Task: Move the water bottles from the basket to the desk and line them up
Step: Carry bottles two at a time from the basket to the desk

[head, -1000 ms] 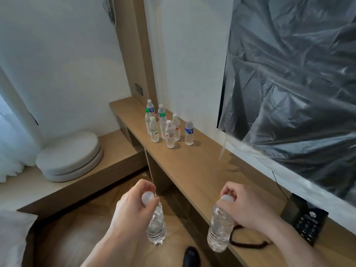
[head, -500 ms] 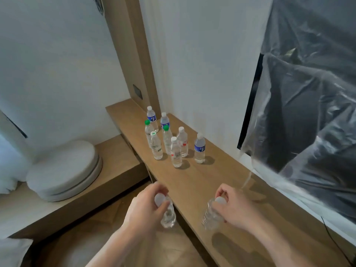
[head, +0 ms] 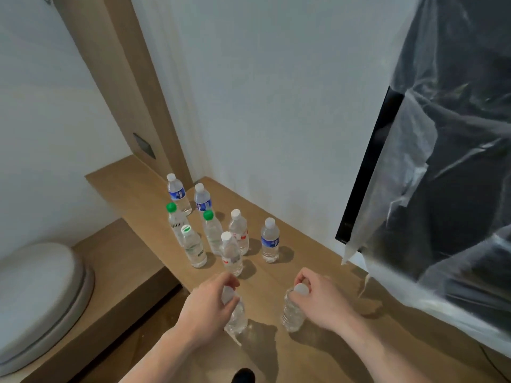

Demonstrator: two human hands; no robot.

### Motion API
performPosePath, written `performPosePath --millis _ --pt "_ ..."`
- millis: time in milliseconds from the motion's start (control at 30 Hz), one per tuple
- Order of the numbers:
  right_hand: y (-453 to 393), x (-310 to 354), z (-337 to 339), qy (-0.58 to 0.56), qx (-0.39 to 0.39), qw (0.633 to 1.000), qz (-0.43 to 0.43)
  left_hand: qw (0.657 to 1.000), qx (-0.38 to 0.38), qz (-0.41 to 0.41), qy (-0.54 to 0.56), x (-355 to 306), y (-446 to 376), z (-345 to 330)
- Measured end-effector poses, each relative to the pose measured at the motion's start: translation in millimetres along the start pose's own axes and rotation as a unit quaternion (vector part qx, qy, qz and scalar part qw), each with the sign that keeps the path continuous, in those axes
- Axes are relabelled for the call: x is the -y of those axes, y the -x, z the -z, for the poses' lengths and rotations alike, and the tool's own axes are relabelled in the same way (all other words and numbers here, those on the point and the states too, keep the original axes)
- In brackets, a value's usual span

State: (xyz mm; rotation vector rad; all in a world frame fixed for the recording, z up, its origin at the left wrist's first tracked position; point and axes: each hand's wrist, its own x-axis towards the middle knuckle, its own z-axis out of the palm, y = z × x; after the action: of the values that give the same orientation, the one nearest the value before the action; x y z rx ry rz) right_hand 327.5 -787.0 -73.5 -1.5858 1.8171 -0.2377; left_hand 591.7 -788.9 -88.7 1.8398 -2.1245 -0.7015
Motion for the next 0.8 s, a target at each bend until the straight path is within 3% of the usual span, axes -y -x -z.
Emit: performPosePath --millis 367,800 --pt "-100 64 -43 0.000 -0.018 0.997 -0.070 0.989 0.106 -0.101 -0.024 72 -117 0" --pt "-121 82 -72 -0.027 -0.005 0.994 -0.102 0.969 0.181 -0.157 -0.055 83 -155 14"
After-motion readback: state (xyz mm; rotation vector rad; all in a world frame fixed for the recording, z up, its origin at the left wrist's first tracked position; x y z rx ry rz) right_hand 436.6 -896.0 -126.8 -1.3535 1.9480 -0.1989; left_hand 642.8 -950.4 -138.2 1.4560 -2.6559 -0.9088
